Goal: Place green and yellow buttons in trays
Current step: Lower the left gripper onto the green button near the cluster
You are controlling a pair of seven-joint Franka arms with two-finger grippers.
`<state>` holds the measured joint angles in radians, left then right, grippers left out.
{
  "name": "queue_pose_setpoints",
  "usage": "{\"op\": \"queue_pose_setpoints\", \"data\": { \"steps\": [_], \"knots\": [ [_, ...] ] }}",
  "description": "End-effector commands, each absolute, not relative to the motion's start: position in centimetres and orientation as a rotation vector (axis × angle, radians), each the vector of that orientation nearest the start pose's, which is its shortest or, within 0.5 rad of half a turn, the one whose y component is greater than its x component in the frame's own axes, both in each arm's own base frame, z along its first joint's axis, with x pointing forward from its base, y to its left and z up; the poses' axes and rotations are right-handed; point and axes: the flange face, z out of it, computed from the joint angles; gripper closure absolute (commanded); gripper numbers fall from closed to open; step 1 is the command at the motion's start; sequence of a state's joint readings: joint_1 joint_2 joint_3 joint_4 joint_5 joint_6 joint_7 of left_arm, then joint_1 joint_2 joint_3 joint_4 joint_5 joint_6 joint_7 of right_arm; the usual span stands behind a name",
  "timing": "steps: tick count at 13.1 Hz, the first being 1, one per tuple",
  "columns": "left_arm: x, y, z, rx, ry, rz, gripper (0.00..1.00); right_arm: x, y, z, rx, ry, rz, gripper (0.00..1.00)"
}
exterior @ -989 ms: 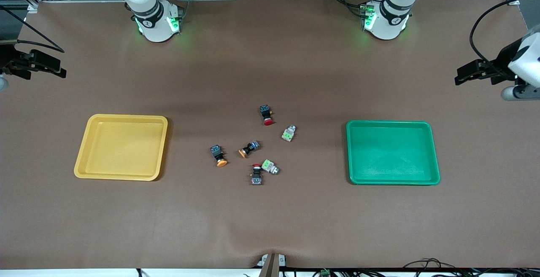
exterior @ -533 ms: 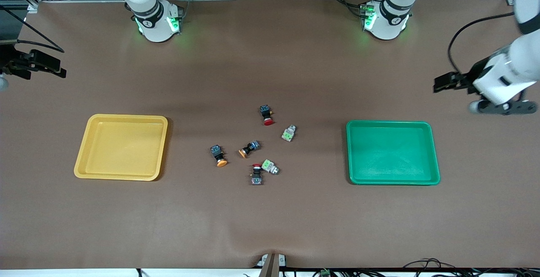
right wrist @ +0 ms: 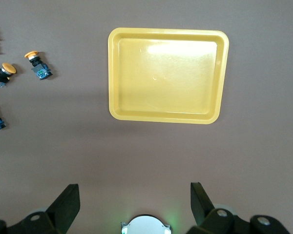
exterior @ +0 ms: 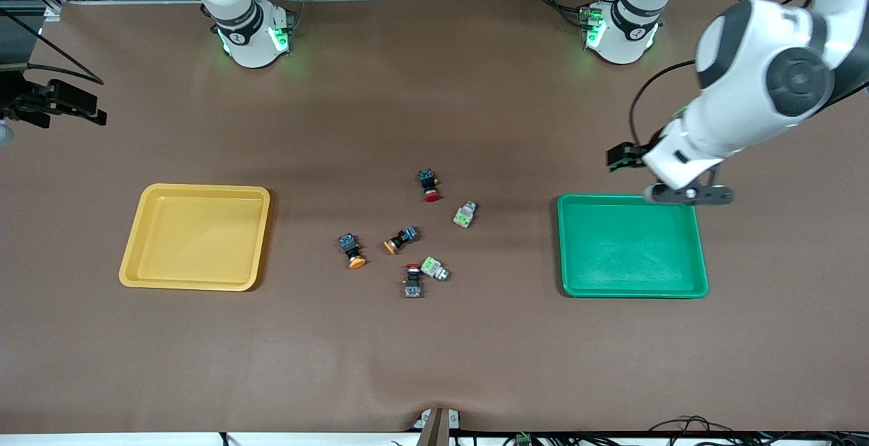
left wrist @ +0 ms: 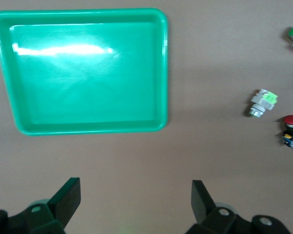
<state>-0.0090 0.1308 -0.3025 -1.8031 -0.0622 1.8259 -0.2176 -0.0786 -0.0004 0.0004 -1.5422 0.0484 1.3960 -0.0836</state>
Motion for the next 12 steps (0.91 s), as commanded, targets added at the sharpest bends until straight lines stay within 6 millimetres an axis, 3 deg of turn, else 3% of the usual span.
{"op": "queue_pose_setpoints", "data": {
  "steps": [1, 4, 6, 9, 12],
  "knots": [
    [57.2, -20.6, 42.5, -3.226, 0.178, 0.192, 0.00, 53.3, -3.7, 62.9, -3.066, -0.005, 0.216, 0.00],
    [57.4, -25.7, 38.7, -3.261, 0.284, 0.107, 0.00, 53.3, -3.7, 62.9, -3.066, -0.003, 0.218, 0.00],
    [58.0, -28.7, 34.2, -3.300, 0.331, 0.035, 0.00, 53.3, -3.6, 62.9, -3.066, -0.008, 0.216, 0.00],
    [57.3, -33.6, 28.6, -3.346, 0.406, -0.058, 0.00, 53.3, -3.6, 62.9, -3.066, -0.008, 0.219, 0.00],
    [54.7, -38.2, 26.5, -3.355, 0.389, -0.040, 0.00, 53.3, -3.6, 62.9, -3.066, -0.008, 0.216, 0.00]
  ]
}}
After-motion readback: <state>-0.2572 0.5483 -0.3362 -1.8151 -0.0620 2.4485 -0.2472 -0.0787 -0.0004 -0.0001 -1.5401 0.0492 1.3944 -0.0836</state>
